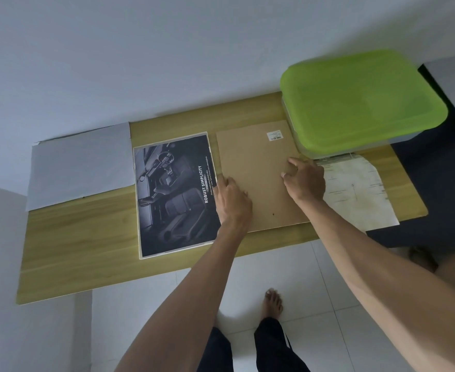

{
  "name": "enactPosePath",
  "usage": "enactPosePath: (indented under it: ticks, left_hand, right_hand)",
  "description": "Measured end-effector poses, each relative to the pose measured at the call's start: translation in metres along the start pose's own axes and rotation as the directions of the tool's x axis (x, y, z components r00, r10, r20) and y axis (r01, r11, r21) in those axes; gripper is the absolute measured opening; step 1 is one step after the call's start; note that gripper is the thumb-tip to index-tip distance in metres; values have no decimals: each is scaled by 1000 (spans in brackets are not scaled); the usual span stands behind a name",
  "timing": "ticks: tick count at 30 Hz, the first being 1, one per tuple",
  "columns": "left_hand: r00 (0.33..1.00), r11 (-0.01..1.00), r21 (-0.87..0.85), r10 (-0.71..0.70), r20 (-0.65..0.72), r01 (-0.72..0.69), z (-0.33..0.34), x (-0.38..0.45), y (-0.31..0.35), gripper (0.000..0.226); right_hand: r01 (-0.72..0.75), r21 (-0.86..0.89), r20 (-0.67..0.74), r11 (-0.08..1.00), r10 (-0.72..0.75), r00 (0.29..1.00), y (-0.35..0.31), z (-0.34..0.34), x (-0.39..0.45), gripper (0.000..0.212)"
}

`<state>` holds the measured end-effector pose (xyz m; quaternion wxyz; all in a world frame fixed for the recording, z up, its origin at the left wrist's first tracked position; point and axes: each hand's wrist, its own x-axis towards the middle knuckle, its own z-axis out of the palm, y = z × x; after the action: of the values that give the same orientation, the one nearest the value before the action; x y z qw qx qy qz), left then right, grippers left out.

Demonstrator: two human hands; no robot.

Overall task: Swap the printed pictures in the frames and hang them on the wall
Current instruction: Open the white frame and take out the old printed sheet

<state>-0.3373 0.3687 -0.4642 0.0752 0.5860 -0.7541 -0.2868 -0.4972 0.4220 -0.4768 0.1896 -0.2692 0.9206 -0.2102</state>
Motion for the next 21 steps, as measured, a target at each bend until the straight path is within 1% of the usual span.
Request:
enactPosePath:
  ticks: [3, 6, 7, 9, 11, 14, 16, 18, 21]
  left_hand:
    - [999, 999, 51, -7, 41, 5, 9, -4, 2, 42]
    - [994, 997, 78, -30, 106, 22, 16, -7, 3, 60]
    - [993, 997, 70, -30, 117, 22, 17, -8, 3, 62]
    - [996, 999, 38, 17, 87, -20, 15, -12, 3, 58]
    - [997, 997, -7, 78, 11, -78, 6, -16, -2, 55]
    - [982, 990, -79, 100, -159, -114, -14, -11, -19, 50]
    - [967, 991, -104, 53, -249, -81, -30, -3, -38, 46]
    - [965, 997, -77, -18, -261, -2, -45, 7, -62, 50]
    - [961, 990, -20, -143, -236, 142, -69, 18, -97, 63]
  right_hand:
    - [6, -61, -8, 998, -7, 1000, -1, 2, -3, 45]
    - [12, -116, -11, 993, -13, 1000, -2, 2, -4, 45]
    - [10, -127, -8, 992, -11, 1000, -3, 1, -5, 45]
    - [3, -154, -15, 988, -5, 1000, -6, 1, -5, 42]
    - [9, -163, -45, 987, -16, 999, -11, 1, -8, 39]
    - [54, -58, -75, 997, -58, 995, -32, 3, -14, 41]
    - [105, 40, -61, 994, -102, 993, -53, 9, -24, 38]
    - [167, 113, -40, 979, -164, 986, -78, 19, -39, 36]
    - [230, 184, 10, 956, -235, 972, -115, 38, -63, 34]
